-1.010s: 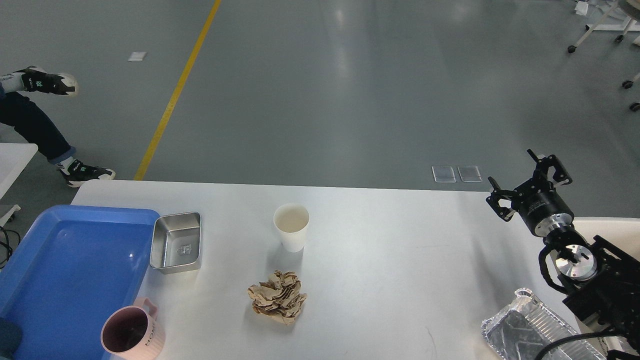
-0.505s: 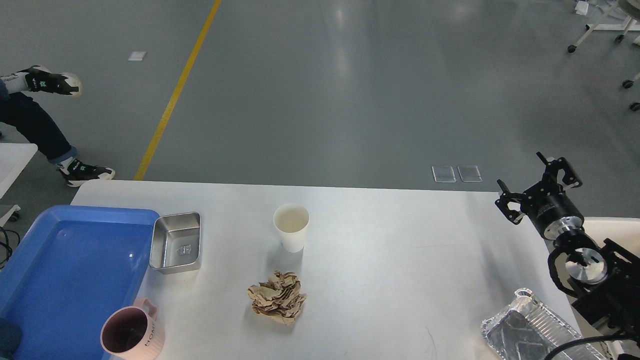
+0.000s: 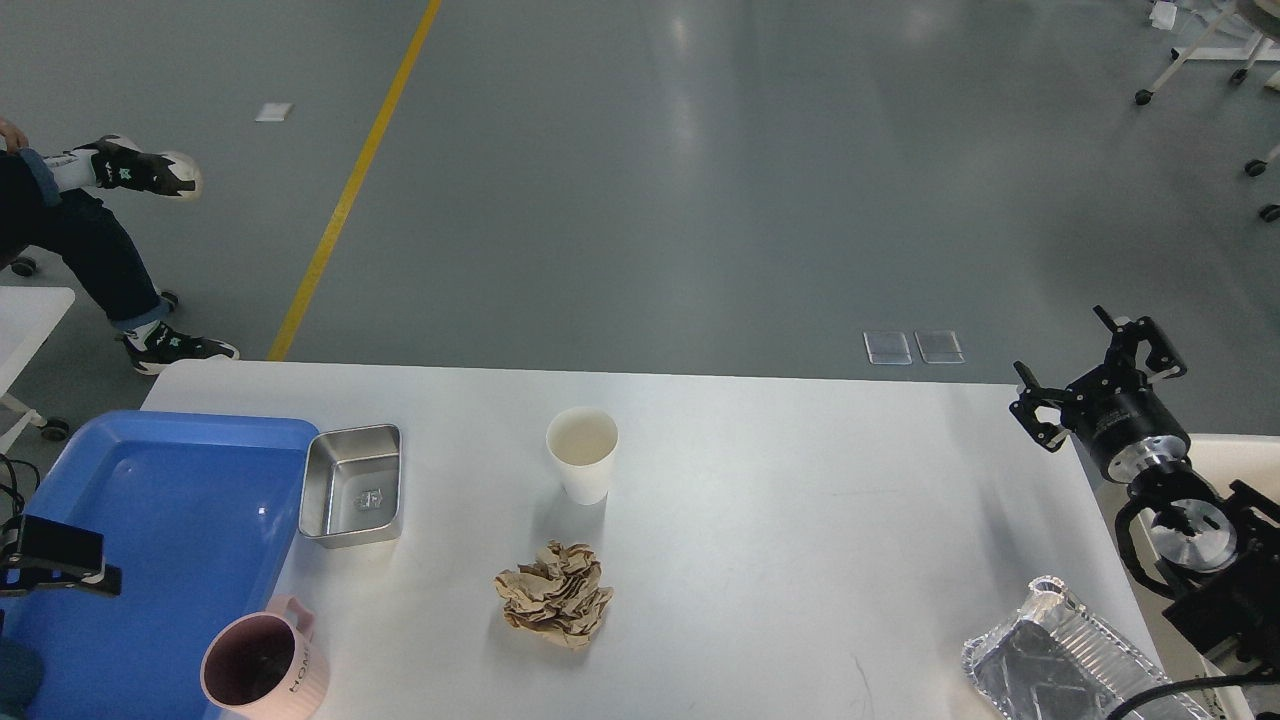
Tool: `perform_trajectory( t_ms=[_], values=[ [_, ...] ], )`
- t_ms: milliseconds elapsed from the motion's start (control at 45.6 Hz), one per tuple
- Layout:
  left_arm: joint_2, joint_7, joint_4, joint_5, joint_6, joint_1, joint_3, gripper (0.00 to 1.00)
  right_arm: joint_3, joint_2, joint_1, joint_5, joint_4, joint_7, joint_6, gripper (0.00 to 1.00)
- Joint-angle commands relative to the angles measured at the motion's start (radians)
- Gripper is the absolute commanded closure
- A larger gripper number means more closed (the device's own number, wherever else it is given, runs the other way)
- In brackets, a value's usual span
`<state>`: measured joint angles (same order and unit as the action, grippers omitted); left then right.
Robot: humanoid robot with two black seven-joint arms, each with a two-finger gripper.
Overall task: Tidy desktop
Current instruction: 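Lower the left gripper toward the pink mug near the blue tray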
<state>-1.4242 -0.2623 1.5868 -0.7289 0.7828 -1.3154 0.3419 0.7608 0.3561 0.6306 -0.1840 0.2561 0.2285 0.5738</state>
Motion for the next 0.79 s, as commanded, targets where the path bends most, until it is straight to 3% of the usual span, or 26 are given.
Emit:
perform_trajectory(
  t_ms=[0,285,527,768],
  values=[
    [0.065,0.0,-0.004,-0.001,-0.089,0.059,-0.001,0.01,0.0,0.0,0.0,0.0,0.0,0.0,-0.002,0.0],
    [0.205,-0.012,-0.011,-0.003,-0.198,0.142,-0.004,0.01,0.0,0.0,-0.009,0.0,0.0,0.0,-0.002,0.0],
    [0.223,-0.046,-0.014,-0.007,-0.206,0.171,-0.004,0.01,0.0,0.004,-0.009,0.0,0.0,0.0,-0.002,0.0],
    [0.251,-0.044,-0.037,-0.055,-0.237,0.219,-0.011,0.02,0.0,0.001,-0.009,0.0,0.0,0.0,-0.002,0.0]
  ],
)
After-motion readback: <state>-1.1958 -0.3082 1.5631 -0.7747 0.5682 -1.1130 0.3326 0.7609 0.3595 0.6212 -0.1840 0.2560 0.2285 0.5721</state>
